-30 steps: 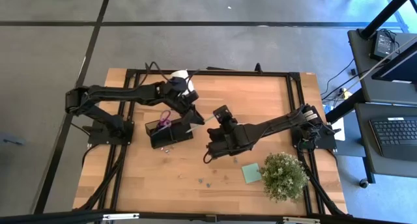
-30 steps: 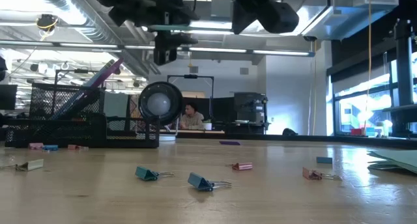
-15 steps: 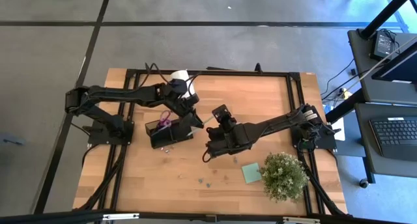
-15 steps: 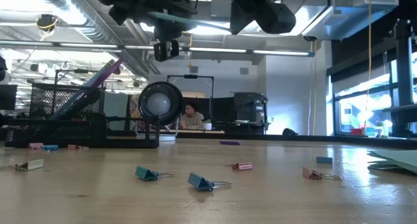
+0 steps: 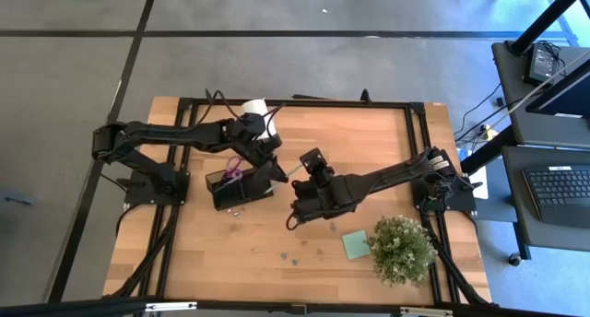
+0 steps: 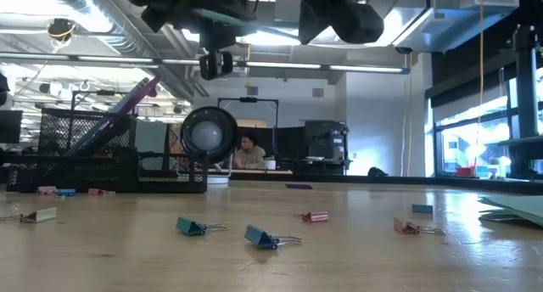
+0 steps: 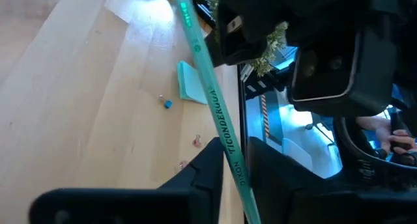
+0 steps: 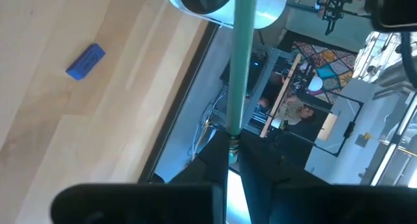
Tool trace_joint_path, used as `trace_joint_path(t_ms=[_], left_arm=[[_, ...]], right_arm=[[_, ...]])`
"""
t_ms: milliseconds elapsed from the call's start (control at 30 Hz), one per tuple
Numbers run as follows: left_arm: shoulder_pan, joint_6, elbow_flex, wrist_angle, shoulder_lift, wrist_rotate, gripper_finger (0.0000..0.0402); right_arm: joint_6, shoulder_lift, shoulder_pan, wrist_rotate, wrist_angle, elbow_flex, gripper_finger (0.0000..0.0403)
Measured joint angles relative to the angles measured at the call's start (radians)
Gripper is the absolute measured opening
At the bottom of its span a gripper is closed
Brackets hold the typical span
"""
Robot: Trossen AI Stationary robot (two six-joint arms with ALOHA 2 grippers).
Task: Pick and place office supplies into organizer
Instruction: Put the green pencil into the black desk organizer
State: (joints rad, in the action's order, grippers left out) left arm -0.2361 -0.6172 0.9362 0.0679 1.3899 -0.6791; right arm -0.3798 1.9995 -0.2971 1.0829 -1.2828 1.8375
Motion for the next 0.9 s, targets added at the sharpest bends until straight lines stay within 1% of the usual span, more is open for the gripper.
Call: trace_joint_path(t_ms=[100, 167, 300, 467, 600, 800, 900], left_arm=[[-0.002, -0.006, -0.002, 0.012, 0.000, 0.012, 0.0029], [-0.003, -0.006, -0.003, 0.015, 0.000, 0.016, 0.0020], [-0.003, 0.014, -0.003, 0.030, 0.001, 0.021, 0.0019], [-0.003, 0.043, -0.003, 0.032, 0.001, 0.007, 0.0018], [0.002, 0.060, 0.001, 0.018, -0.002, -0.014, 0.0018], [0.001, 0.075, 0.001, 0.026, -0.002, -0.003, 0.0018], [-0.004, 0.095, 0.001, 0.028, -0.002, 0.001, 0.0018]], right_arm=[[-0.004, -0.001, -0.001, 0.006, -0.003, 0.001, 0.0029], [-0.011, -0.003, -0.001, 0.010, -0.004, 0.002, 0.0029], [-0.014, -0.003, -0.003, 0.007, -0.001, 0.002, 0.0033], [-0.017, -0.003, -0.004, -0.002, 0.002, 0.002, 0.0054], [-0.014, 0.000, -0.001, -0.014, 0.003, 0.001, 0.0091], [-0.010, 0.000, -0.010, -0.010, 0.012, 0.001, 0.0178], [0.040, 0.002, -0.021, -0.011, 0.011, 0.022, 0.0213]])
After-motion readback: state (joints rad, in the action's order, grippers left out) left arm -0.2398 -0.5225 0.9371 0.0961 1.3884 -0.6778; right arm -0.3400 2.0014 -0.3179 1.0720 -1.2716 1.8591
